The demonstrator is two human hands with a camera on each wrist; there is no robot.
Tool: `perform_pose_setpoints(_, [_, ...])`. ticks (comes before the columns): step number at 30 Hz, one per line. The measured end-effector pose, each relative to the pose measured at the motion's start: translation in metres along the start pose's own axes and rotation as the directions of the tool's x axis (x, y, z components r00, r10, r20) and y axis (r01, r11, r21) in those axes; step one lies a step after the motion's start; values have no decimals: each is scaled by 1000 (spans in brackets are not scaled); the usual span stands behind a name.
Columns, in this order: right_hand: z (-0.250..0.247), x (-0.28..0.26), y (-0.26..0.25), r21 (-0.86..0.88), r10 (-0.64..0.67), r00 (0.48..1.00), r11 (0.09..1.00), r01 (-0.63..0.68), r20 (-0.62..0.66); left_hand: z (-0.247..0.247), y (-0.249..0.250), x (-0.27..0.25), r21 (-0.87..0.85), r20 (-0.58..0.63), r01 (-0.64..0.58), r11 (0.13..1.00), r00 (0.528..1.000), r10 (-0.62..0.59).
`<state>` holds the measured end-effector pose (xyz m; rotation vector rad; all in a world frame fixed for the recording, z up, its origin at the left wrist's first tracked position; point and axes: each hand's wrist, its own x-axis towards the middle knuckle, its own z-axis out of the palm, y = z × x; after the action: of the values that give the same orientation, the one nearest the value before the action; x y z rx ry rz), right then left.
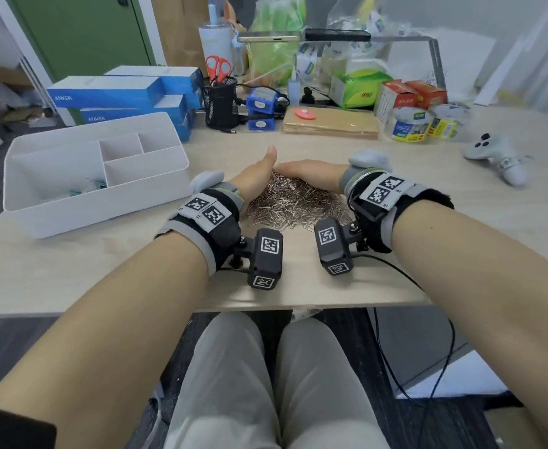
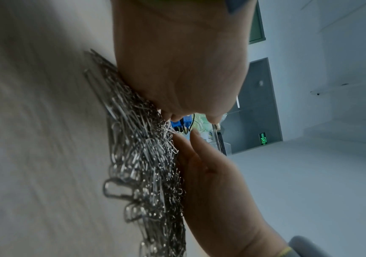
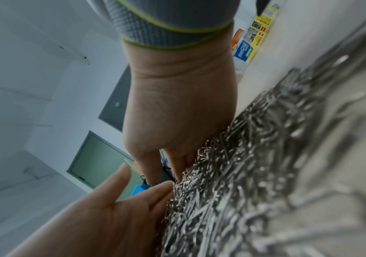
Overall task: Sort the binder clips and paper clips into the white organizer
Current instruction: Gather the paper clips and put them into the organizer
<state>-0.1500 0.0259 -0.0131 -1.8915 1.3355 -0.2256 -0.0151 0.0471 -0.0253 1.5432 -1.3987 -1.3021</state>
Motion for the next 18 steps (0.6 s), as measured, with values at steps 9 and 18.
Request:
perform_pose_setpoints(9, [1,-18,4,-39,-104,977,994,98,-187,4,-1,-25,202,22,-31,979,999,27])
perform_pose_setpoints(18, [-9,-26,2,-123,-76,951,992,40,-300,-40,5,-38,490,-691,202,848,683,237])
